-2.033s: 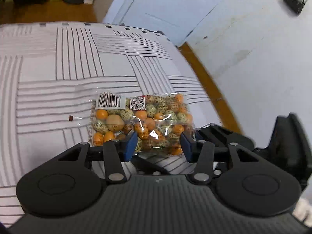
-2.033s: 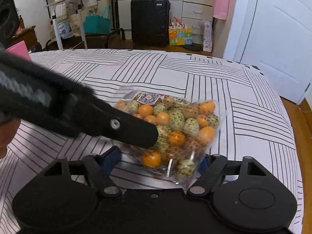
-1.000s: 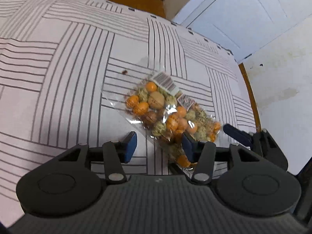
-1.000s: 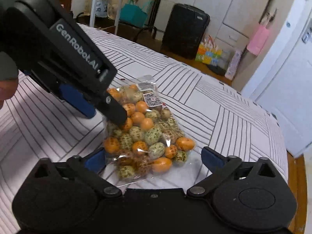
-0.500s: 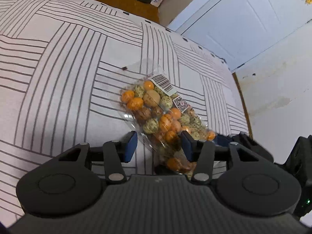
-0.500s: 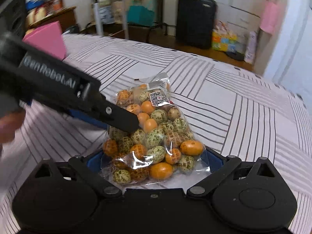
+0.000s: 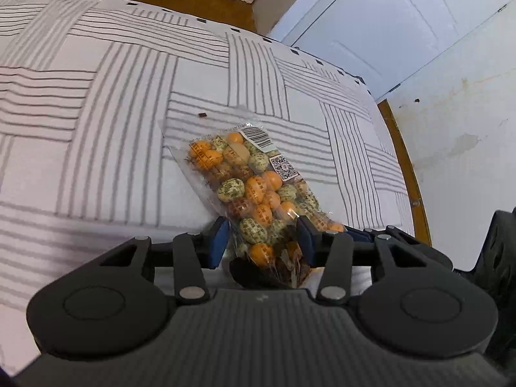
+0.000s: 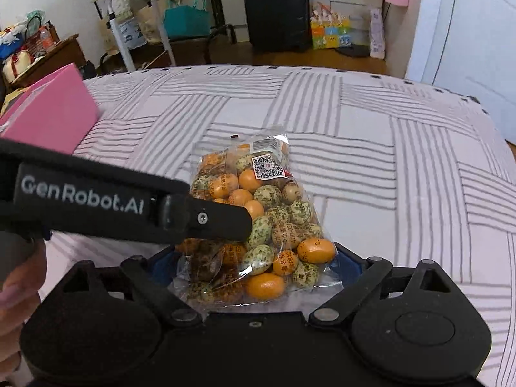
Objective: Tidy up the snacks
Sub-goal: 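Lift the peanut bag with both grippers and carry it over the pink box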
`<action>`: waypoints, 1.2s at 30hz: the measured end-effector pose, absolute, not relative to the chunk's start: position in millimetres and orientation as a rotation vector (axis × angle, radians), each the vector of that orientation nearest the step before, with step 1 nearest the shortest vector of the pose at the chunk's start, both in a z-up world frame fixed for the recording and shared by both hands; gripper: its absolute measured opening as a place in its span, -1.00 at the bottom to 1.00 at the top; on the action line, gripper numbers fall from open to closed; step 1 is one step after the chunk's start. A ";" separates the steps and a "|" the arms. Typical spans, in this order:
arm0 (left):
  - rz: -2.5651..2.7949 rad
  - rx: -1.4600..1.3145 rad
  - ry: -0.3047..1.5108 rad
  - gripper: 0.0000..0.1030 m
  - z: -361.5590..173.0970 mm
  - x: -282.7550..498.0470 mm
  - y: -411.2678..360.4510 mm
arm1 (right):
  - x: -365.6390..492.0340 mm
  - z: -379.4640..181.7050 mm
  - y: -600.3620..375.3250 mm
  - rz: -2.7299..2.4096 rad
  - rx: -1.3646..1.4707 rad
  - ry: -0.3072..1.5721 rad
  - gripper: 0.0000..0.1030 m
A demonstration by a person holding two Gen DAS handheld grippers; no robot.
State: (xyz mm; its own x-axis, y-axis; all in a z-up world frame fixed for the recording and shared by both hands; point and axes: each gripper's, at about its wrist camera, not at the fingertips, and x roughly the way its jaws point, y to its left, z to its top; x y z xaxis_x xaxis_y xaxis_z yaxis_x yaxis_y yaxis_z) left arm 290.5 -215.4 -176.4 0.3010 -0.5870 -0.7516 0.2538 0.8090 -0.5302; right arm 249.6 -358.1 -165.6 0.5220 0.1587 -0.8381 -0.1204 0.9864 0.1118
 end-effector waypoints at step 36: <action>-0.527 -0.236 0.936 -0.13 -5.6 117.5 -76.6 | 97.3 -20.5 -232.8 0.248 0.034 0.806 0.85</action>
State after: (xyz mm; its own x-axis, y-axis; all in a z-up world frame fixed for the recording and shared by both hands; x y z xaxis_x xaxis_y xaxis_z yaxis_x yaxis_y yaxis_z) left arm 117.5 -76.6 -5.6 0.4788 -0.5269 -0.7022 0.3274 0.8493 -0.4141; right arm 97.3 -232.8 -20.5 0.6650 0.2323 -0.7098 -0.2064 0.9706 0.1242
